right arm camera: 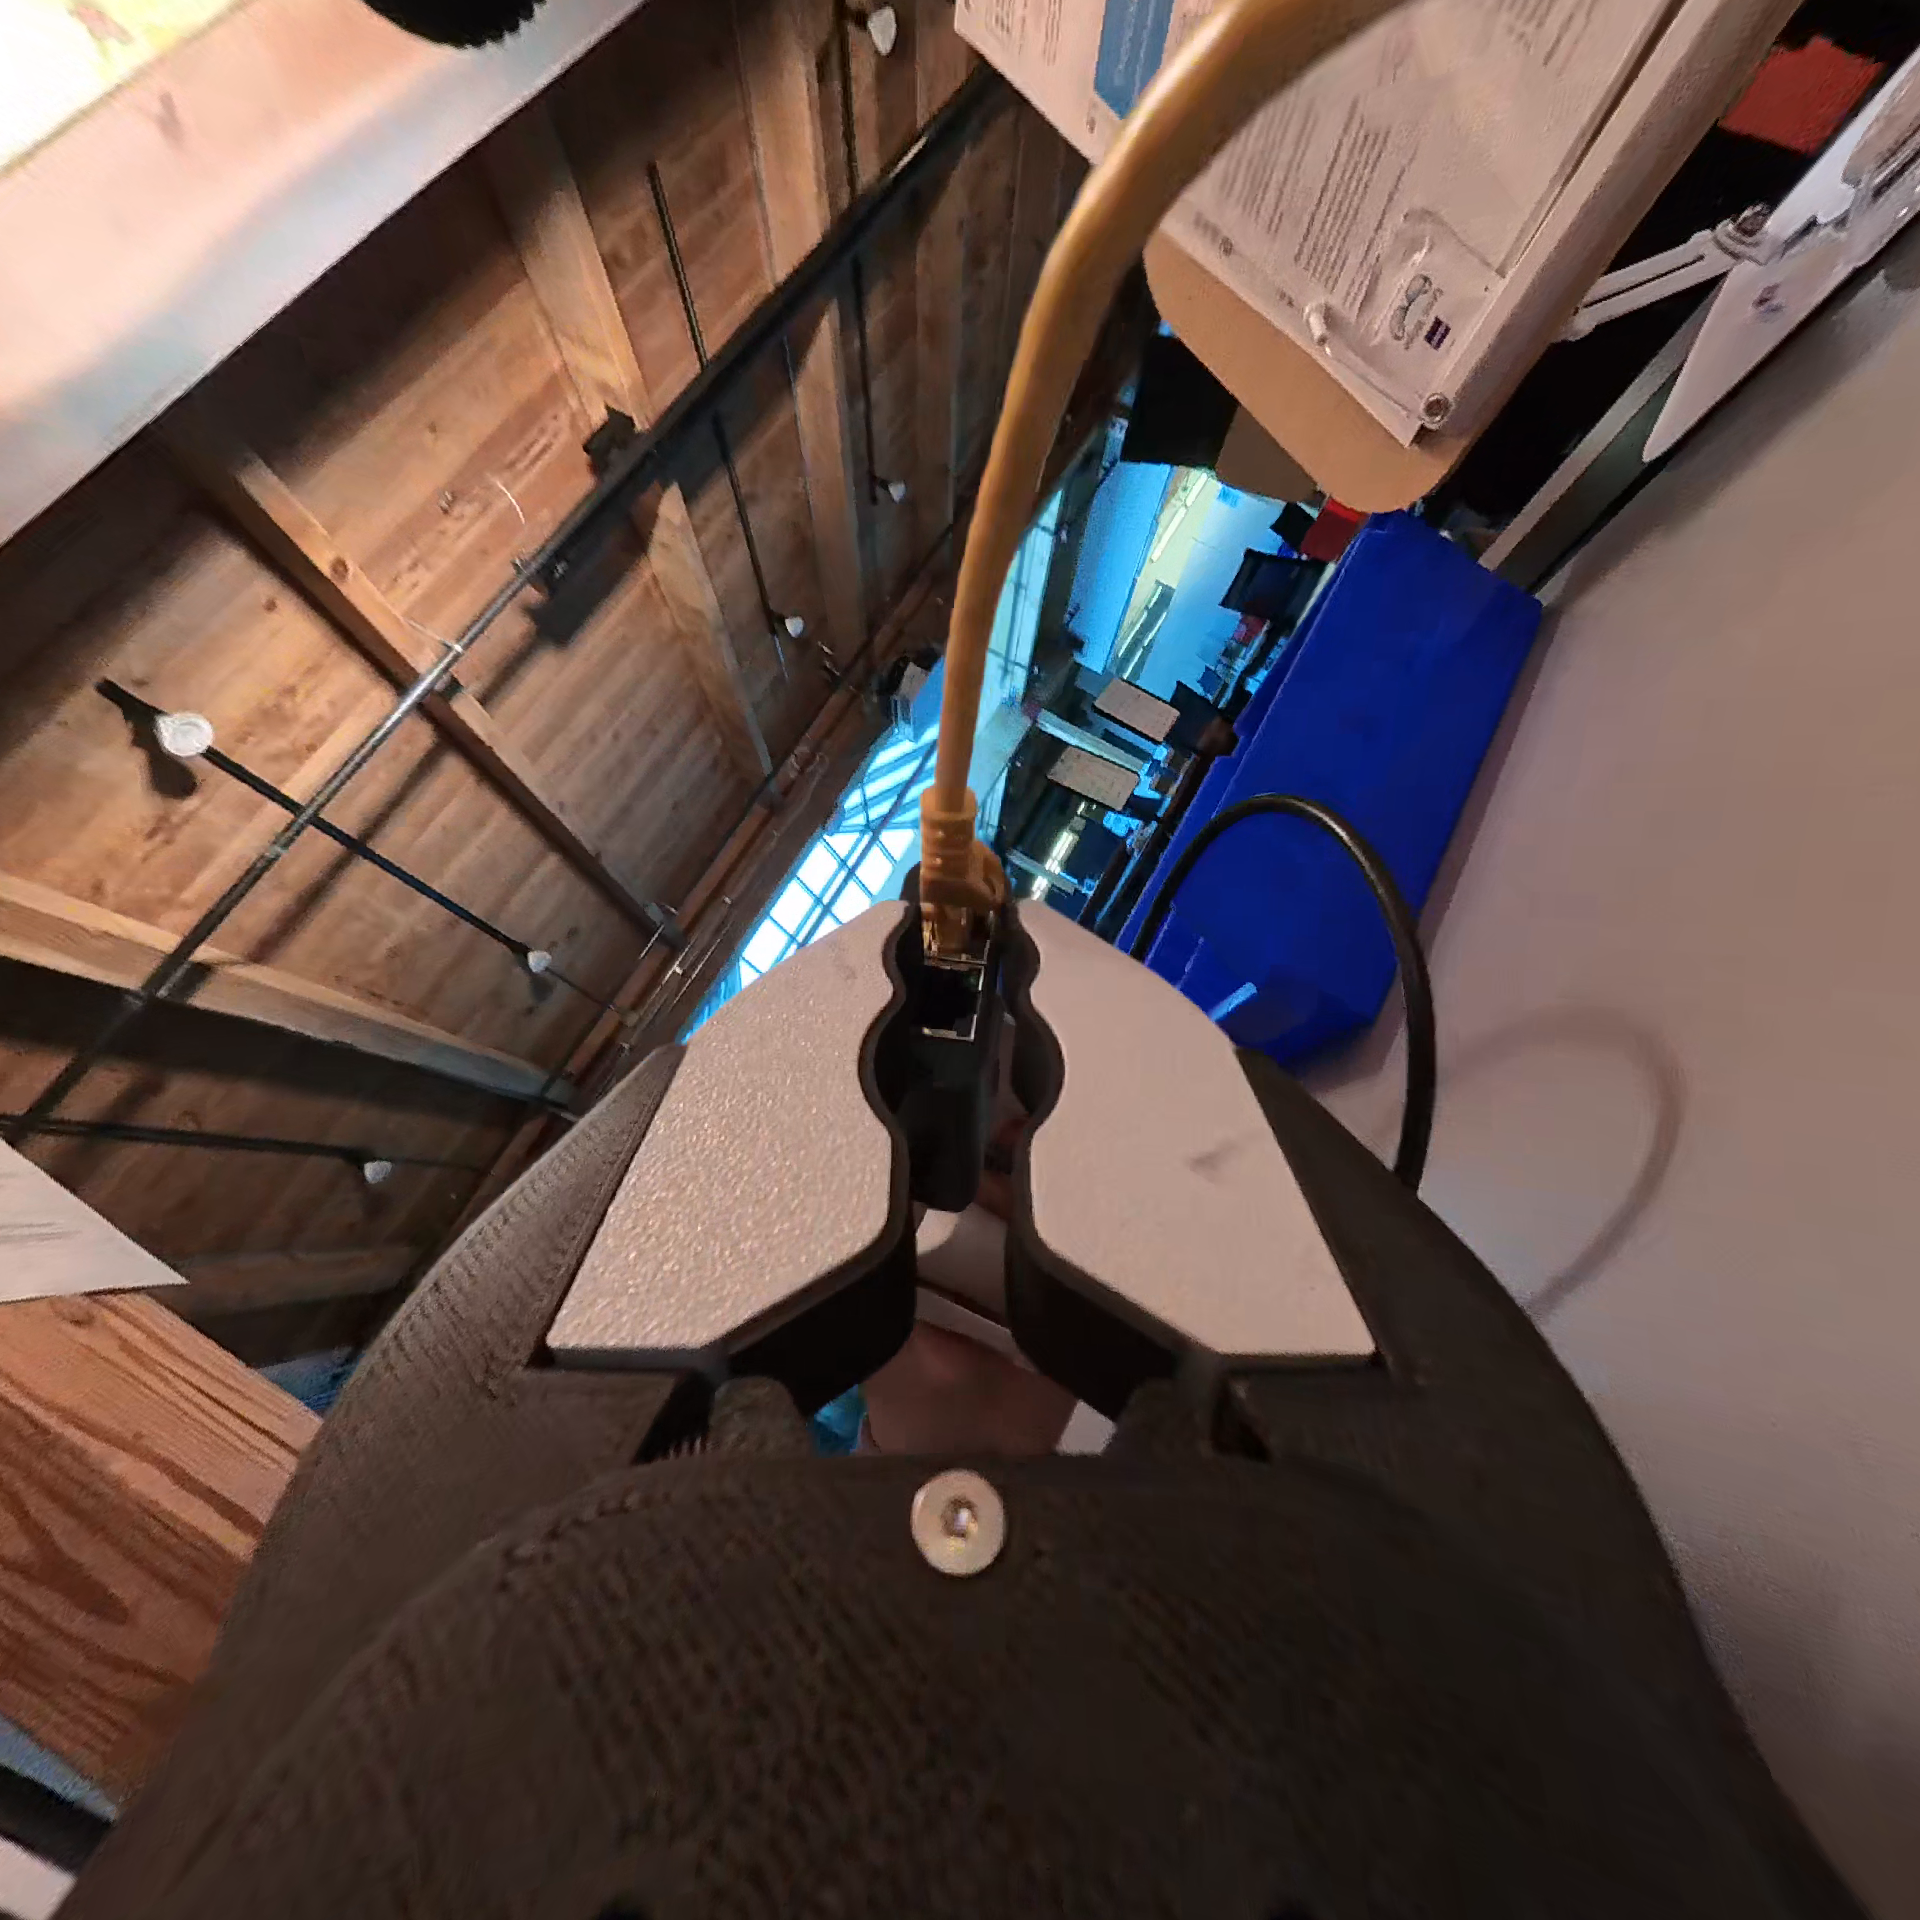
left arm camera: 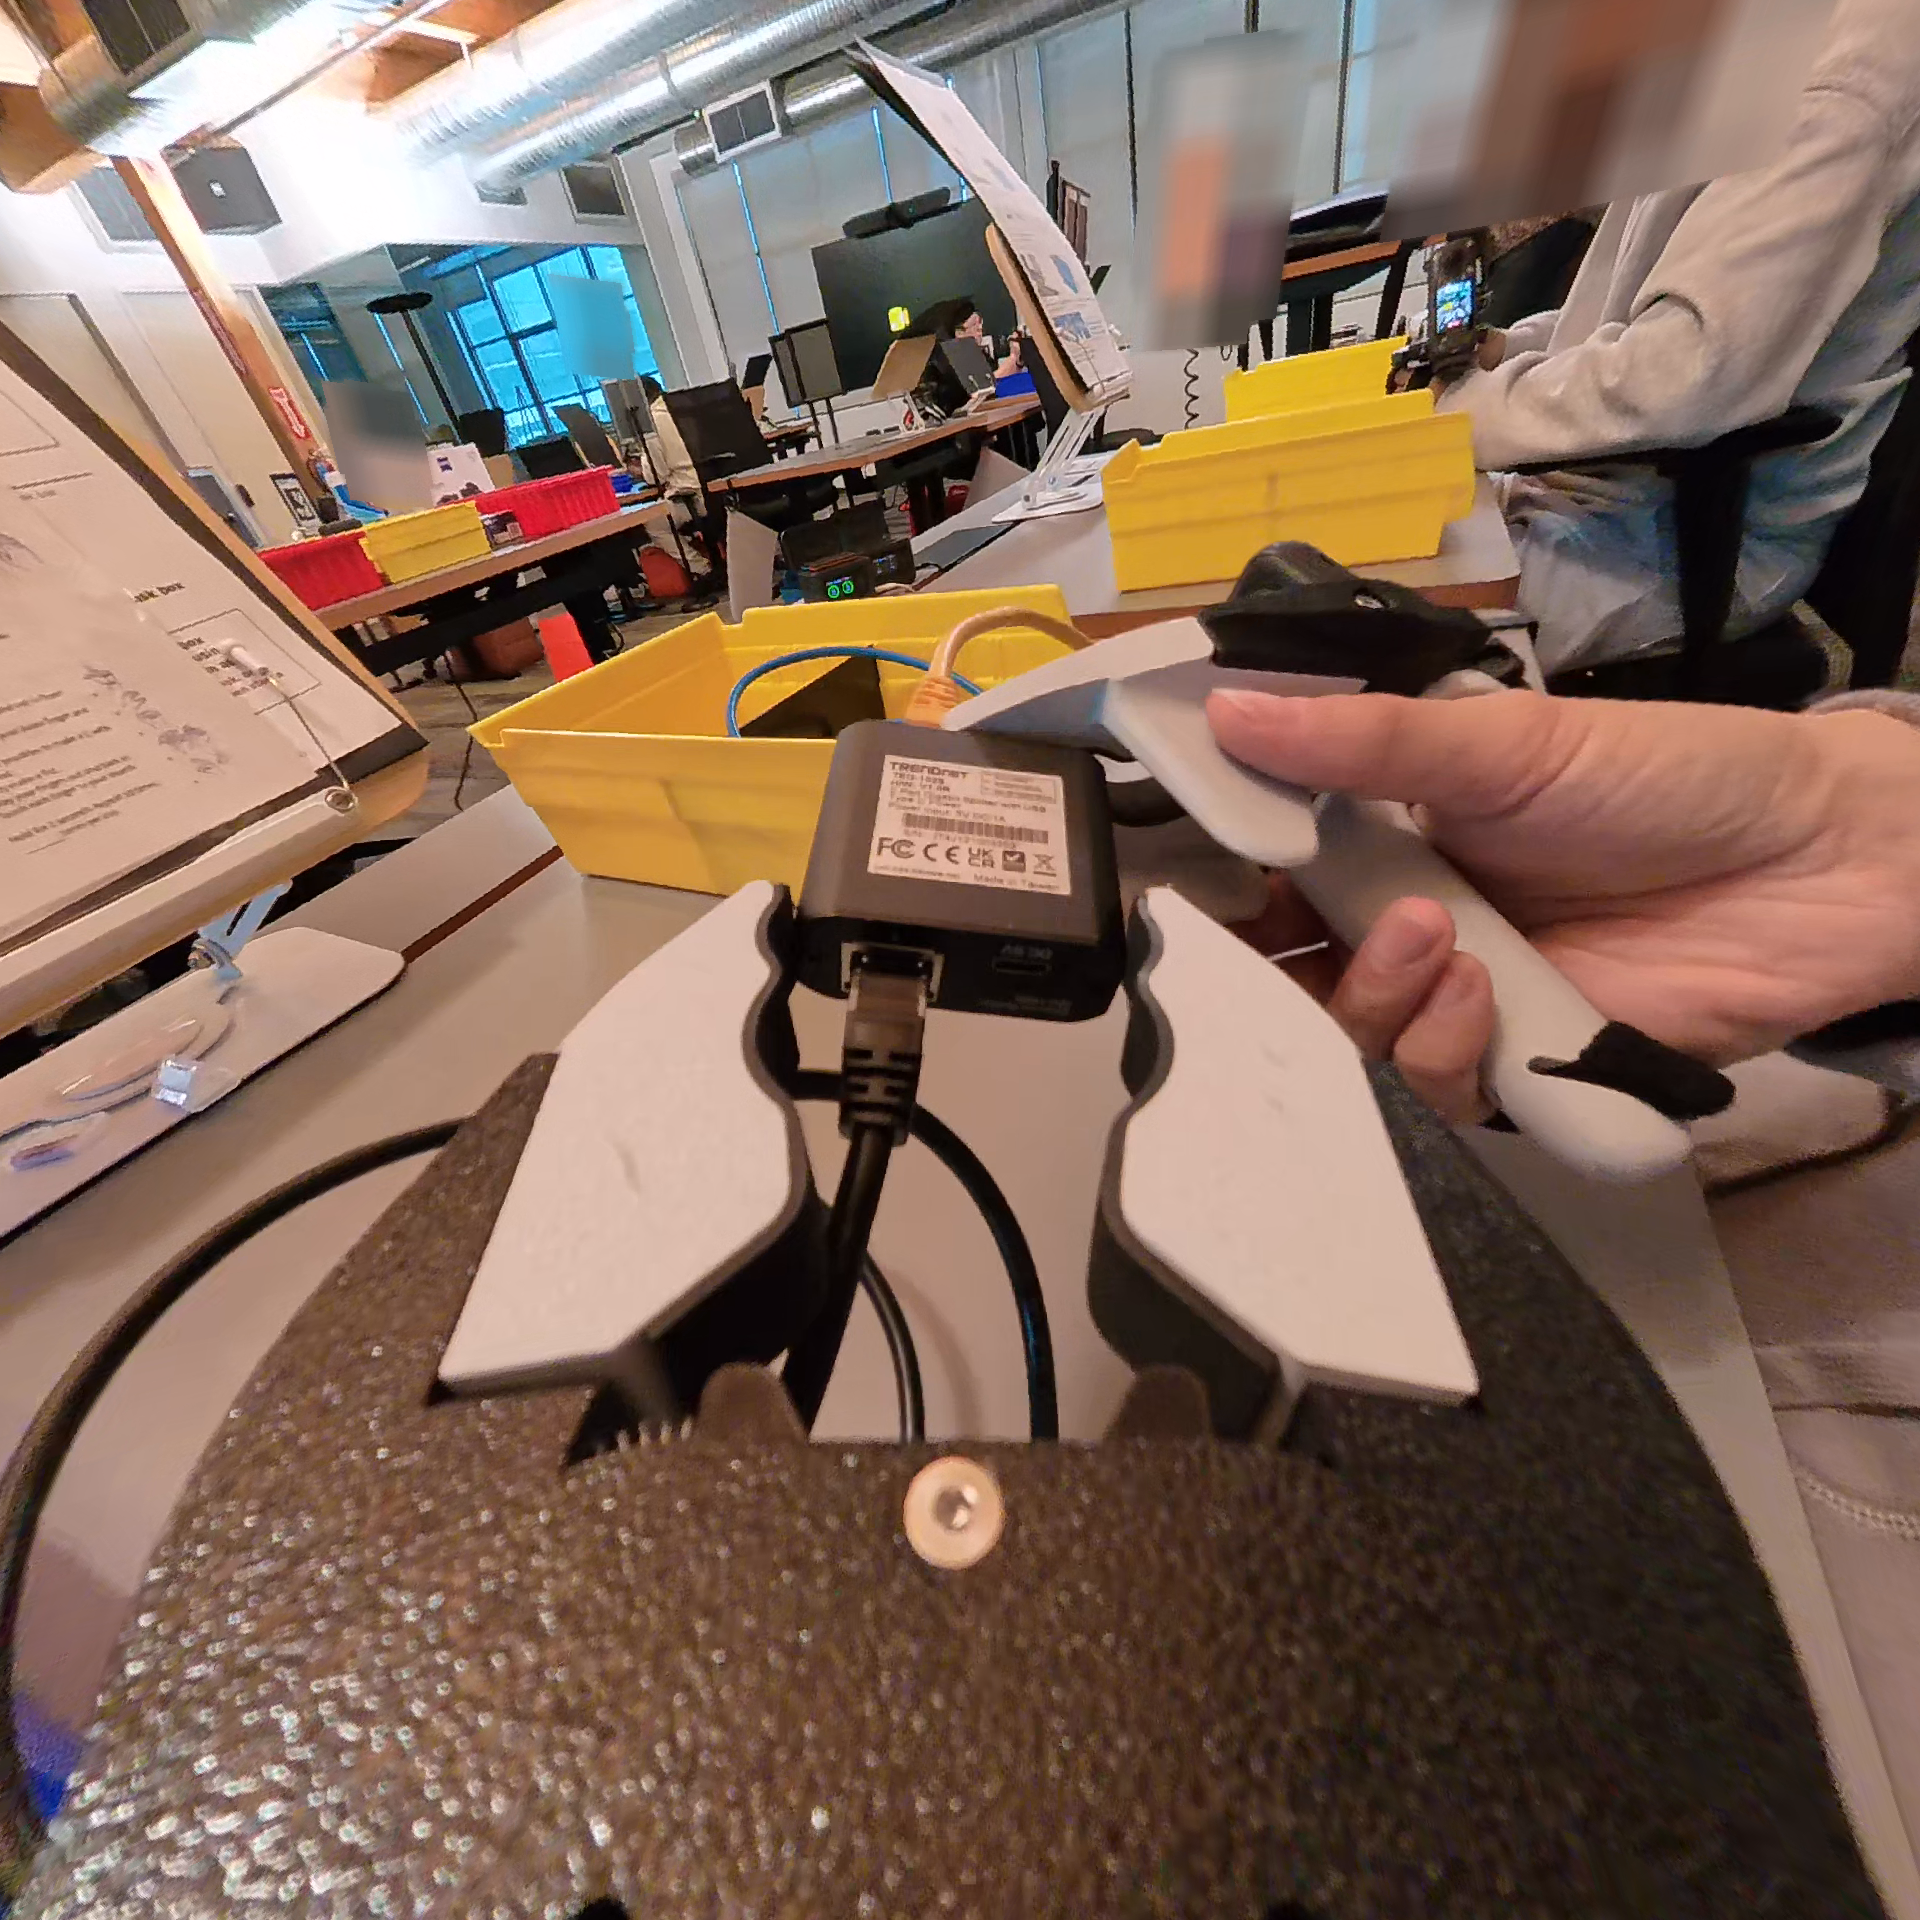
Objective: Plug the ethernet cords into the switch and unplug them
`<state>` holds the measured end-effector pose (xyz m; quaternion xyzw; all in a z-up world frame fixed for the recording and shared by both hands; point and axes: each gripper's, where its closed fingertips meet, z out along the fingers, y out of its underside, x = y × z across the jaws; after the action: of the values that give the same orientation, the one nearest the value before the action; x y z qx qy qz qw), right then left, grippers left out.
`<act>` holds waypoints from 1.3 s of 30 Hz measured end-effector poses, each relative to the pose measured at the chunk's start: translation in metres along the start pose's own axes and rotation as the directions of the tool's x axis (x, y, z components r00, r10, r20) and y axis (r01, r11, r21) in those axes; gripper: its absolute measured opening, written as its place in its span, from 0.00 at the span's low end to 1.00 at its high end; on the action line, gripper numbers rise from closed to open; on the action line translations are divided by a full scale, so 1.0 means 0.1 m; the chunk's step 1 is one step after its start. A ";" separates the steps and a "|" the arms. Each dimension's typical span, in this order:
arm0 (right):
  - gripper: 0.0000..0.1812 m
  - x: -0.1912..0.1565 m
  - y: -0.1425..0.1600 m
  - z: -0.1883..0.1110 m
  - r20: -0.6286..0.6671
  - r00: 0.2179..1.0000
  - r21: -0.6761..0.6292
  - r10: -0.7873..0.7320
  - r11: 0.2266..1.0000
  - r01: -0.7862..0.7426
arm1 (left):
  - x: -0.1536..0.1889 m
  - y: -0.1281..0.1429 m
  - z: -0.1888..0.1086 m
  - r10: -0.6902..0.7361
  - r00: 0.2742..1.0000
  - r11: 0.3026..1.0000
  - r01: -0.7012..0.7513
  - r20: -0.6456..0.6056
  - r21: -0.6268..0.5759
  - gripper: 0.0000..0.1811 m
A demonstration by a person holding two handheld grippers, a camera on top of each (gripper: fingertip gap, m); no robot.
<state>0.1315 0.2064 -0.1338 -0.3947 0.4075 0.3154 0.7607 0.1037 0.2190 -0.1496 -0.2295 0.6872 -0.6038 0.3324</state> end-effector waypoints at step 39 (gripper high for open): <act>0.06 0.12 -0.10 -0.05 -0.047 0.998 0.067 -0.035 0.997 0.038 | 0.01 0.12 0.17 0.080 0.993 0.994 -0.073 0.081 -0.079 0.33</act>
<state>0.1429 0.1991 -0.1429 -0.3832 0.4277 0.2782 0.7699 0.1163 0.2087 -0.1625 -0.2406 0.7032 -0.5540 0.3752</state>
